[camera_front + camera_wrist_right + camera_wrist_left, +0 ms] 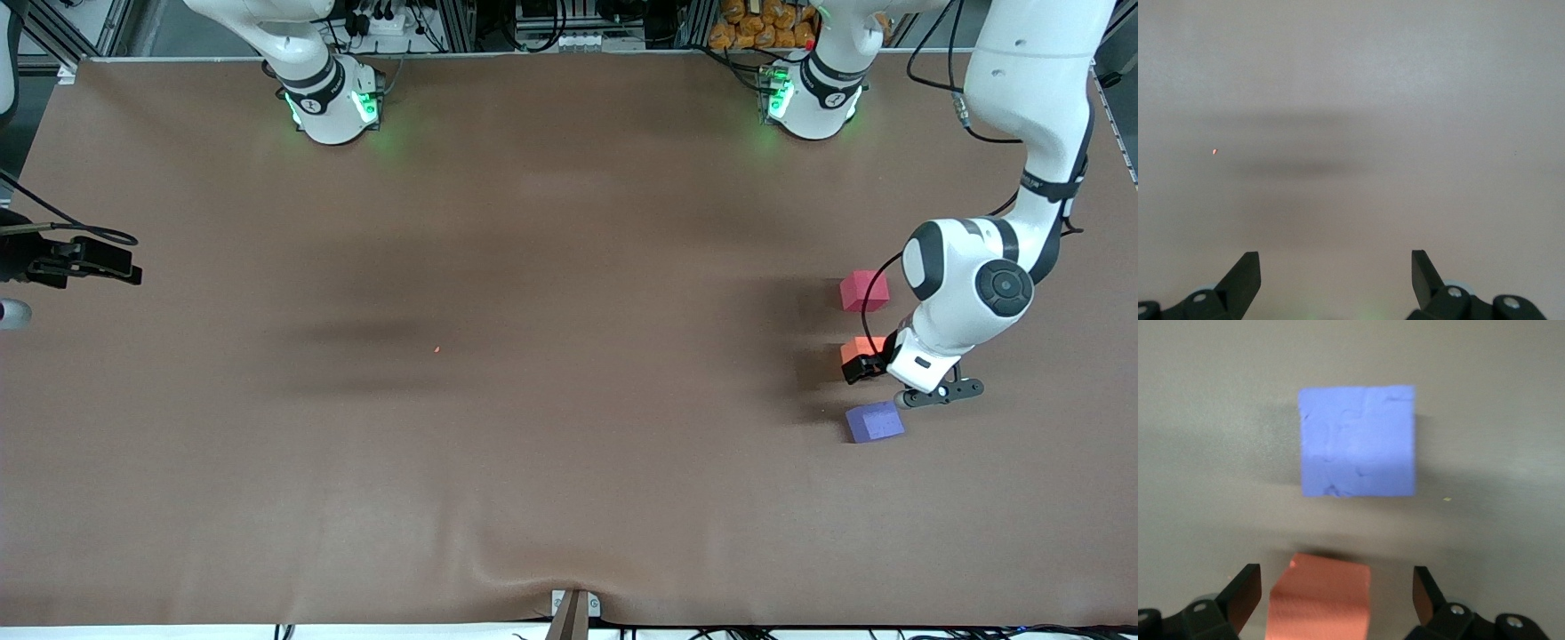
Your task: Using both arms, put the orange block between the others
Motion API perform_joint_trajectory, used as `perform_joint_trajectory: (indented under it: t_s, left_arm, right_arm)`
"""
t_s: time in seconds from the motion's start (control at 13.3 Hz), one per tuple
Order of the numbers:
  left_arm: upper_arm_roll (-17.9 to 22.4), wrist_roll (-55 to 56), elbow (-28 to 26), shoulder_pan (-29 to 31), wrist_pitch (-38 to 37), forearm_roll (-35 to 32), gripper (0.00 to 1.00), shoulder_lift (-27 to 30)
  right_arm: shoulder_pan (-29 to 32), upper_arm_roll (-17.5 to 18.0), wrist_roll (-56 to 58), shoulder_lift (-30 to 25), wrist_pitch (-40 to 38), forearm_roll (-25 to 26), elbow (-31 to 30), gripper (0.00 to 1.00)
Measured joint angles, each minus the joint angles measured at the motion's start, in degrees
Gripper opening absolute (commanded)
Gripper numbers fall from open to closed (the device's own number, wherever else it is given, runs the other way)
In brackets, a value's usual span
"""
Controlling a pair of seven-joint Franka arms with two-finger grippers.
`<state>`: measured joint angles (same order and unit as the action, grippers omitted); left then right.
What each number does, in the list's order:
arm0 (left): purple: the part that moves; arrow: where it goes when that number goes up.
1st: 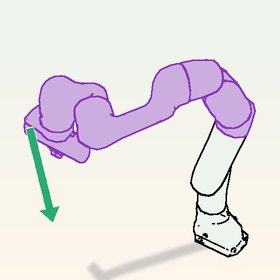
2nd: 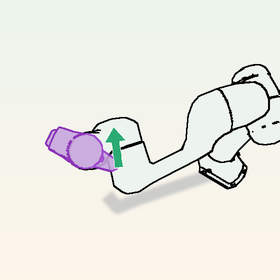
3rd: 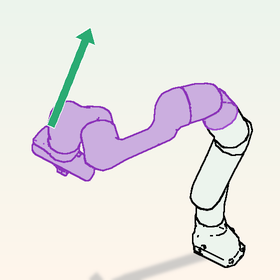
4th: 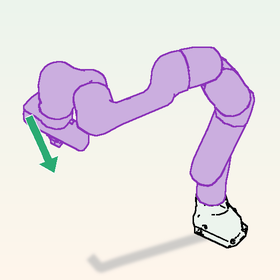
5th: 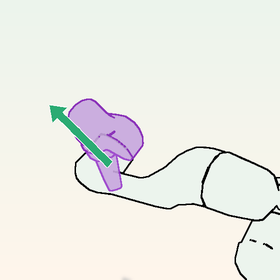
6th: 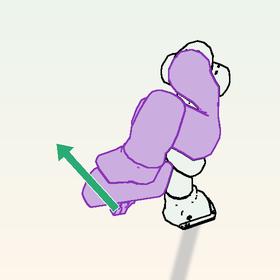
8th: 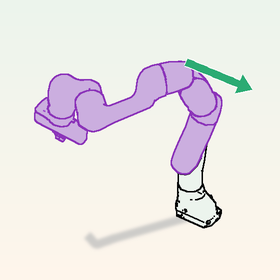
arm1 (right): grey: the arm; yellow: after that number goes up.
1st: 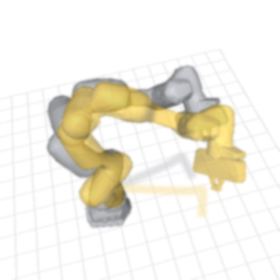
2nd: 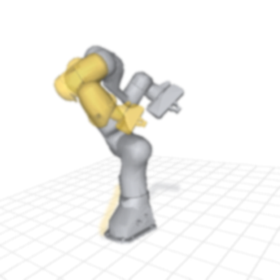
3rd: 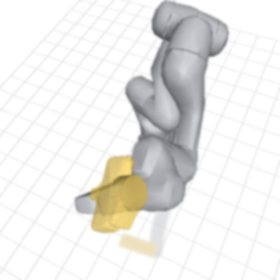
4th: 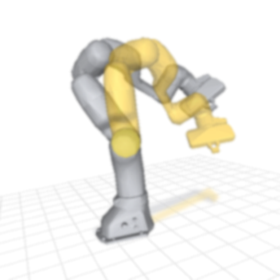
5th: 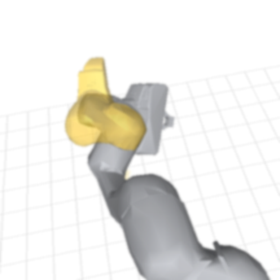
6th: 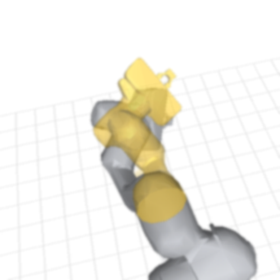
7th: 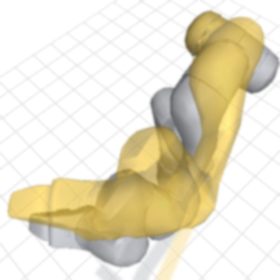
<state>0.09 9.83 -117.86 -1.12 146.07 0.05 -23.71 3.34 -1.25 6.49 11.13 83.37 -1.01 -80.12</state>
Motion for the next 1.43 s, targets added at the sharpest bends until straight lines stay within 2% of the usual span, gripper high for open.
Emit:
perform_joint_trajectory:
  t_s: [0.38,0.6,0.97,1.2,1.43]
  left_arm:
    - [-0.8,-0.1,1.4,-0.1,-10.5,0.0,1.00,11.2]
    - [-2.0,-0.2,5.2,-0.1,-20.9,0.0,1.00,15.6]
    - [-2.1,-3.4,21.0,0.1,-44.7,0.0,1.00,17.1]
    - [-2.1,-5.1,30.6,0.2,-55.7,0.0,1.00,17.3]
    - [-2.7,-5.3,35.7,0.0,-64.2,0.0,1.00,18.7]
  right_arm:
    - [-0.2,0.1,0.1,0.0,0.0,0.1,0.0,1.00]
    - [-0.9,0.1,0.1,0.1,0.0,0.1,-0.1,1.00]
    - [-1.0,0.1,0.1,0.1,0.0,0.1,-0.1,1.00]
    - [-1.0,0.1,0.1,0.1,-0.1,0.1,-0.1,1.00]
    - [-1.0,0.1,0.1,0.1,-0.1,0.1,-0.1,1.00]
